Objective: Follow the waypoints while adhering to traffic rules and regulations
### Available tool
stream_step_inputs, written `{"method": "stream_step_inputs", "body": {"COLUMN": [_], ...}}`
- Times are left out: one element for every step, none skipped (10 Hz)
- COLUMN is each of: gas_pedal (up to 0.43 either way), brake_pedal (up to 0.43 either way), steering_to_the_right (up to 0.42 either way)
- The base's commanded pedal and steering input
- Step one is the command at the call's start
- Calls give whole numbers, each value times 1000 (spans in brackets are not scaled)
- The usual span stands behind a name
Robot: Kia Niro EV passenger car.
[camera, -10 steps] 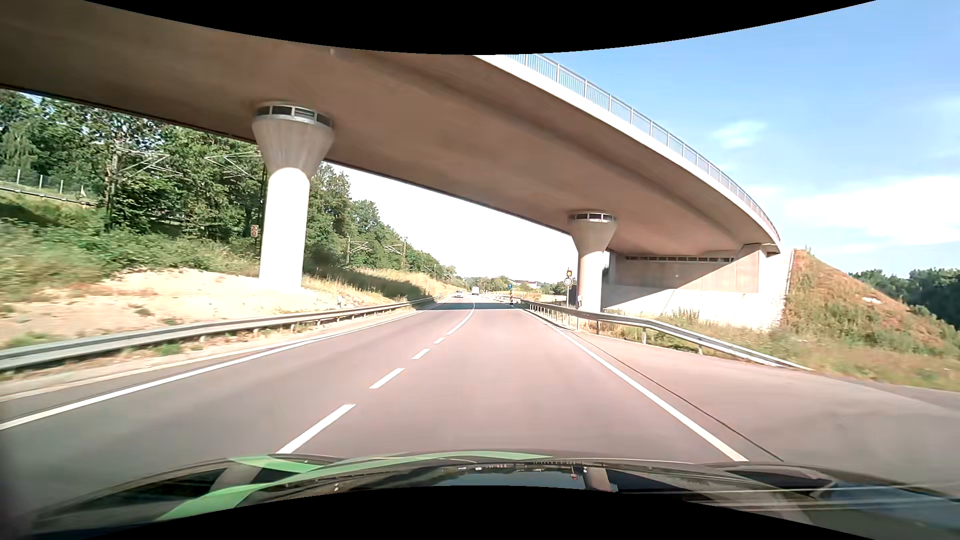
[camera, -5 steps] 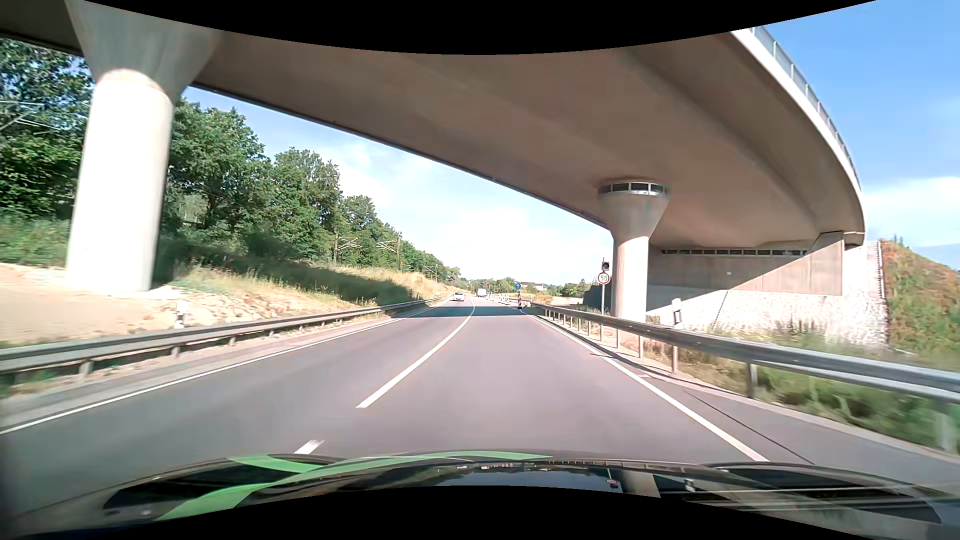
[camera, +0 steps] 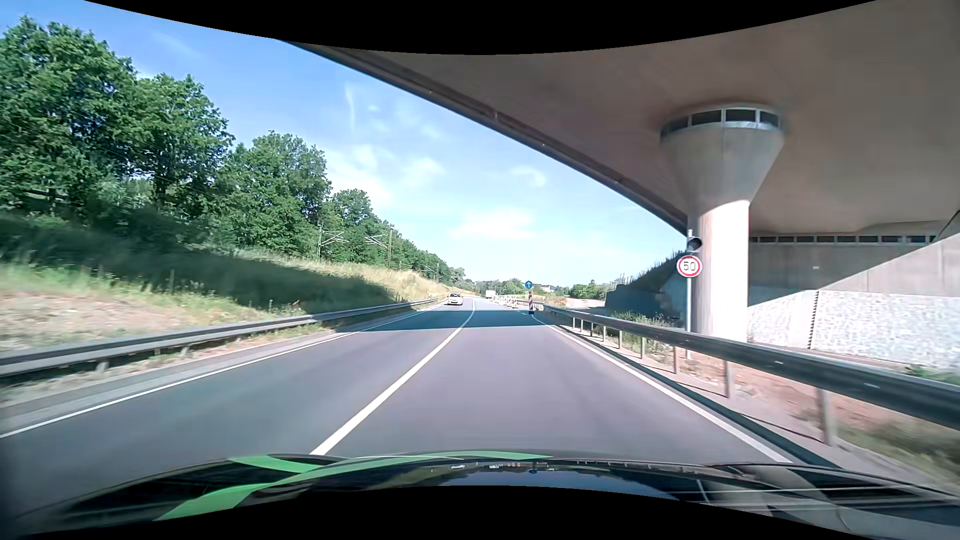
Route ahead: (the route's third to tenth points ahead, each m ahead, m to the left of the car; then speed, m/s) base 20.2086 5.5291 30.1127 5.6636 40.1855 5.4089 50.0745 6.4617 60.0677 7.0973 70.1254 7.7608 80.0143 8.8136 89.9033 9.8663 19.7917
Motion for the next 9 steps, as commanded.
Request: {"method": "stream_step_inputs", "body": {"gas_pedal": [118, 118, 118, 118, 110, 79, 28, 0, 0], "brake_pedal": [0, 0, 0, 0, 0, 0, 0, 0, 0], "steering_to_the_right": [-7, -7, -7, -7, -7, -7, -7, -7, -8]}}
